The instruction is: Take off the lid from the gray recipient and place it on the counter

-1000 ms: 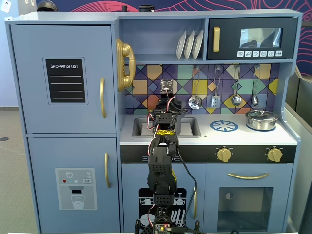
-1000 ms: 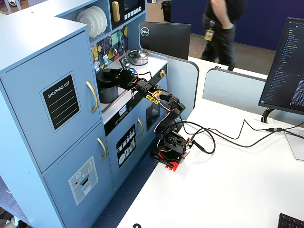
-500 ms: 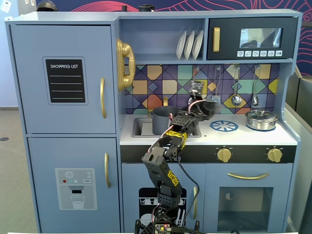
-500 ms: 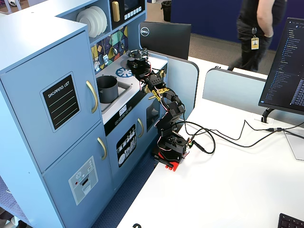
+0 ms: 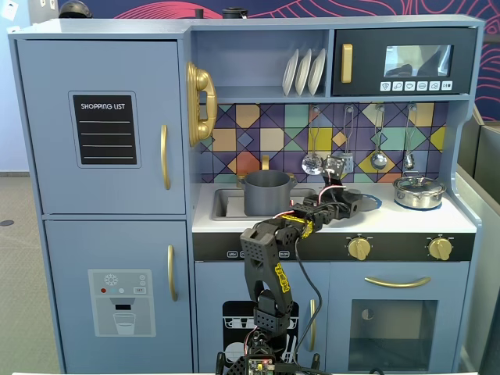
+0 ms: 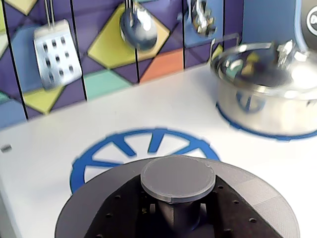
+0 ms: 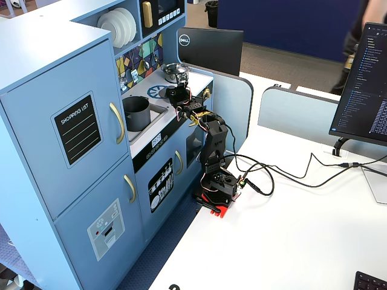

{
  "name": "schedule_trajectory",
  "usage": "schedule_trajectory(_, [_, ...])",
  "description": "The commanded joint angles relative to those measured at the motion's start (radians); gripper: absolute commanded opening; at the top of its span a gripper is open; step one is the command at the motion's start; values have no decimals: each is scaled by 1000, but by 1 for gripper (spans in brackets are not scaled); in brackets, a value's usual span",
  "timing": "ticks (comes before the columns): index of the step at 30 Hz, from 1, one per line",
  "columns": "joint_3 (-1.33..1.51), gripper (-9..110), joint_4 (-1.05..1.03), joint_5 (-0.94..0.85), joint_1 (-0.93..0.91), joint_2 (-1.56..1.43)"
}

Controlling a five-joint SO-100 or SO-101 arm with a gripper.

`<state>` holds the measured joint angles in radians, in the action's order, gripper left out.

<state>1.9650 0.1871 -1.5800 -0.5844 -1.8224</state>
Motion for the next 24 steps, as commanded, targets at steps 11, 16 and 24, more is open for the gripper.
schedule_trajectory(11, [14, 4, 109, -17, -29, 80])
schedule_trajectory(16, [38, 32, 100, -20, -48, 54])
schedule_trajectory(24, [8, 35, 95, -37, -75, 14])
